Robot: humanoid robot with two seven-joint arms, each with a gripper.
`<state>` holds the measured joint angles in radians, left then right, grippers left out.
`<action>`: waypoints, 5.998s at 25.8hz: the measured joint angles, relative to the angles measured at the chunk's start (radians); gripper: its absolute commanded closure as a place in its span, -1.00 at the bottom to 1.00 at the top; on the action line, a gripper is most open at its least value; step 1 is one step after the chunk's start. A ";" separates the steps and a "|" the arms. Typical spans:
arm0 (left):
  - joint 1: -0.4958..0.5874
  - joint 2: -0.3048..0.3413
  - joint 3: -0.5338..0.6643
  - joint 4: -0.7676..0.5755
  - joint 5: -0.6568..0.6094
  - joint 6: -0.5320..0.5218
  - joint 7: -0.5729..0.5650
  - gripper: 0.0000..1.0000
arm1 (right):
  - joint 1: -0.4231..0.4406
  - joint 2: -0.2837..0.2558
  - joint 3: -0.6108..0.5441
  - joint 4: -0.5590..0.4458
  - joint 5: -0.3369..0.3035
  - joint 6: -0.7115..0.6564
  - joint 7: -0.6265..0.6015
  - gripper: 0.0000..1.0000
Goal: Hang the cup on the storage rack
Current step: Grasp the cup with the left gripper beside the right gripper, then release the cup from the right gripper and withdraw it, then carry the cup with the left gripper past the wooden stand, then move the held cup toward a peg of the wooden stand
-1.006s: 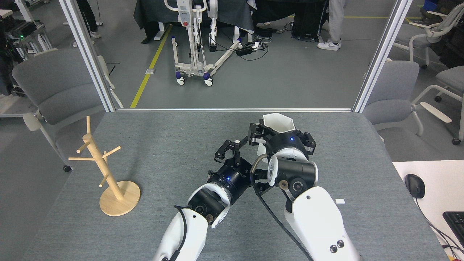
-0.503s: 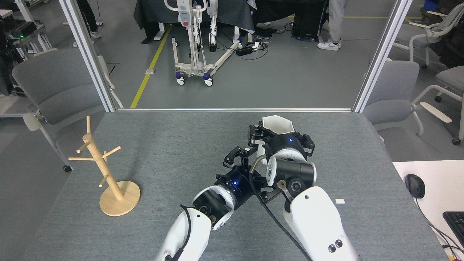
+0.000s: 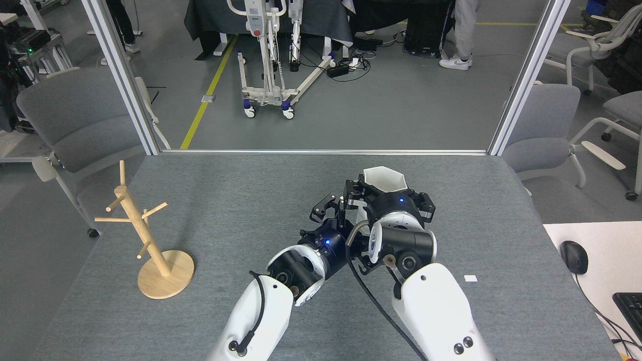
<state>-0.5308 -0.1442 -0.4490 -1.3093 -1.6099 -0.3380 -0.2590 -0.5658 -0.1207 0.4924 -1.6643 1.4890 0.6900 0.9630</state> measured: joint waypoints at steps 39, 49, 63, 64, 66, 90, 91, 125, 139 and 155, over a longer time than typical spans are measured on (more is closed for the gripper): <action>-0.030 0.025 0.011 0.072 0.196 -0.018 -0.119 1.00 | 0.019 0.061 0.058 0.036 0.006 0.054 -0.003 -0.63; -0.025 0.026 0.019 0.069 0.196 -0.034 -0.124 1.00 | 0.013 0.062 0.058 0.057 0.003 0.047 -0.079 -0.99; -0.003 0.026 0.033 0.068 0.195 -0.067 -0.115 1.00 | 0.019 0.056 -0.018 0.057 -0.023 0.032 -0.561 -0.99; -0.001 0.026 0.034 0.067 0.195 -0.066 -0.115 1.00 | 0.020 0.054 -0.047 0.057 -0.028 0.017 -0.619 -0.99; 0.007 0.026 0.034 0.065 0.194 -0.066 -0.114 1.00 | 0.024 0.051 -0.123 0.057 -0.043 -0.028 -0.713 -0.99; 0.392 0.262 0.382 -0.407 0.192 -0.186 -0.011 1.00 | 0.439 -0.140 -0.648 0.196 -0.192 -0.744 -1.064 -0.99; 0.411 0.263 0.430 -0.411 0.194 -0.223 0.003 1.00 | 0.442 -0.140 -0.649 0.197 -0.189 -0.745 -1.064 -0.99; 0.449 0.273 1.055 -0.206 0.093 -0.215 0.184 1.00 | 0.441 -0.151 -0.648 0.248 -0.186 -0.747 -1.052 -0.99; 0.349 0.359 1.036 -0.077 0.044 -0.125 0.180 1.00 | 0.436 -0.151 -0.649 0.249 -0.187 -0.745 -1.051 -0.99; 0.296 0.359 0.911 -0.022 -0.037 -0.062 0.167 1.00 | 0.439 -0.149 -0.646 0.250 -0.182 -0.744 -1.056 -0.99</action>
<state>-0.2350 0.2146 0.4620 -1.3317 -1.6467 -0.3996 -0.0923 -0.1266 -0.2702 -0.1531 -1.4145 1.3065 -0.0539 -0.0931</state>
